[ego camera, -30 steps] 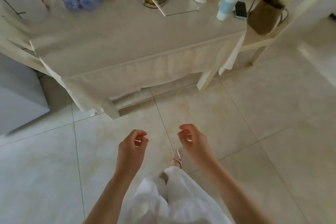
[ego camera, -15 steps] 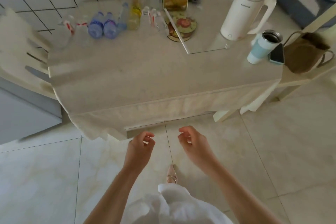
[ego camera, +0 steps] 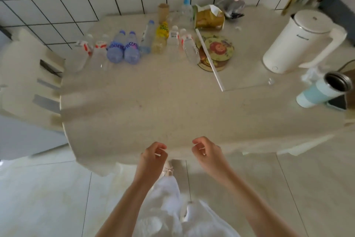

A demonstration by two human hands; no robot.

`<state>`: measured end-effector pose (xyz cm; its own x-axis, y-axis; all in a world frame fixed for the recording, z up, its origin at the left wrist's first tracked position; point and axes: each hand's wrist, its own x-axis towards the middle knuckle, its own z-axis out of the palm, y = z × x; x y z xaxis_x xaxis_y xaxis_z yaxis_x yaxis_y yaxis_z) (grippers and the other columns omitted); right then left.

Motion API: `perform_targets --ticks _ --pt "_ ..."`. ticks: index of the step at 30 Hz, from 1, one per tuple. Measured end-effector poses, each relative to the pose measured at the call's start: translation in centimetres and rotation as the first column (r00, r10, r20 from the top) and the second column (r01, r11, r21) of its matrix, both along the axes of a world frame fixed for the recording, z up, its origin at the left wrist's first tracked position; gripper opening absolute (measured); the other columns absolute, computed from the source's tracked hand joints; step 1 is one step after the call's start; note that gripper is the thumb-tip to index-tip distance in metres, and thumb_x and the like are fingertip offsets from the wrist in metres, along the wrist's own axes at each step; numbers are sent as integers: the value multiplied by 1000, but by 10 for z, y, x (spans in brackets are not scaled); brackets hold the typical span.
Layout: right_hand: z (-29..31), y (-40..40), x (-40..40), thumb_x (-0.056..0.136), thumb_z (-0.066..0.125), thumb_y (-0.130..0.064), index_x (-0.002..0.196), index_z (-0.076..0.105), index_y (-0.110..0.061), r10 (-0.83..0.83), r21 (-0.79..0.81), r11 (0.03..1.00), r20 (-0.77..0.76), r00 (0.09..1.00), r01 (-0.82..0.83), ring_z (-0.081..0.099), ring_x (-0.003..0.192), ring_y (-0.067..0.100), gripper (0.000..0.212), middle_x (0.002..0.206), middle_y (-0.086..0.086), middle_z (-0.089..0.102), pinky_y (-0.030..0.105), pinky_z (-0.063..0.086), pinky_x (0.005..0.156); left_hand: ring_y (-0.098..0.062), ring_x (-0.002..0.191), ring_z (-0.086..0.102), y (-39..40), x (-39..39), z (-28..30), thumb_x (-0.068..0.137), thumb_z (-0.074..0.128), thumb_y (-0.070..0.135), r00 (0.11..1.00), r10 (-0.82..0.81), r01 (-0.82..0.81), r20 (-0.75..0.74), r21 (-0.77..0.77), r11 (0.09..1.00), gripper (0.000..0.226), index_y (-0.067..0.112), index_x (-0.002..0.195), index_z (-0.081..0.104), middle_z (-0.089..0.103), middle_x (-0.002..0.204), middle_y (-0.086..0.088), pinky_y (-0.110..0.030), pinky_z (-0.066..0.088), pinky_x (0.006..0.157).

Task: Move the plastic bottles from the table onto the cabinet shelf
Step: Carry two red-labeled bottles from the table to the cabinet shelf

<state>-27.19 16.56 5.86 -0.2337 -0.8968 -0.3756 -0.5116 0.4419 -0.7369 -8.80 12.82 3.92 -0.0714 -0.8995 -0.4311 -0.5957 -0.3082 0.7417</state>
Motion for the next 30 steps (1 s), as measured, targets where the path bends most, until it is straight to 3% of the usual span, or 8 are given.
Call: perform_targets --ticks 7,11,17,21,24,26,30 --pt "-2 -109 2 91 60 -16 111 63 -9 -39 42 998 -8 999 39 67 87 21 21 90 0 66 30 51 81 -21 71 65 -129 -5 -3 85 60 3 999 -31 32 8 -29 999 24 27 82 62 67 75 4 -28 48 69" --pt "-4 -161 -4 91 60 -13 114 62 -7 -30 63 997 -71 997 35 67 95 26 24 103 10 71 30 49 85 -20 76 65 -199 -23 4 85 61 7 996 -77 80 48 -68 994 14 18 91 68 64 78 6 -21 38 64" --pt "5 -240 -38 92 59 -17 119 58 -10 -63 61 996 -129 990 72 64 101 25 28 110 9 69 24 44 86 -25 97 65 -295 -70 19 84 60 13 980 -167 175 105 -81 981 27 14 111 64 69 106 -2 -26 44 80" --pt "11 -303 -71 92 58 -21 122 56 -9 -68 38 996 -174 982 75 60 109 24 32 116 8 65 28 42 91 -28 112 58 -357 -105 19 85 59 17 973 -165 185 164 -116 976 39 15 124 55 60 126 -5 -35 47 91" --pt "8 -351 -88 87 55 -30 111 55 -9 -60 39 997 -195 979 69 57 98 25 32 103 9 60 31 41 80 -32 122 48 -392 -124 15 87 58 18 964 -129 161 232 -123 979 49 16 134 45 51 135 -8 -43 46 96" --pt "0 -389 -102 86 57 -27 116 53 -5 -43 50 997 -228 973 56 59 101 27 37 108 9 61 31 43 77 -35 125 44 -420 -141 5 86 59 19 954 -103 141 282 -120 983 58 14 140 38 47 138 -11 -44 42 99" --pt "-14 -441 -112 90 56 -19 131 44 -1 32 60 998 -282 959 -16 51 115 31 46 124 15 54 40 44 95 -37 131 41 -459 -167 -24 84 63 24 928 -65 103 366 -86 991 81 12 150 19 38 146 -14 -44 34 107"
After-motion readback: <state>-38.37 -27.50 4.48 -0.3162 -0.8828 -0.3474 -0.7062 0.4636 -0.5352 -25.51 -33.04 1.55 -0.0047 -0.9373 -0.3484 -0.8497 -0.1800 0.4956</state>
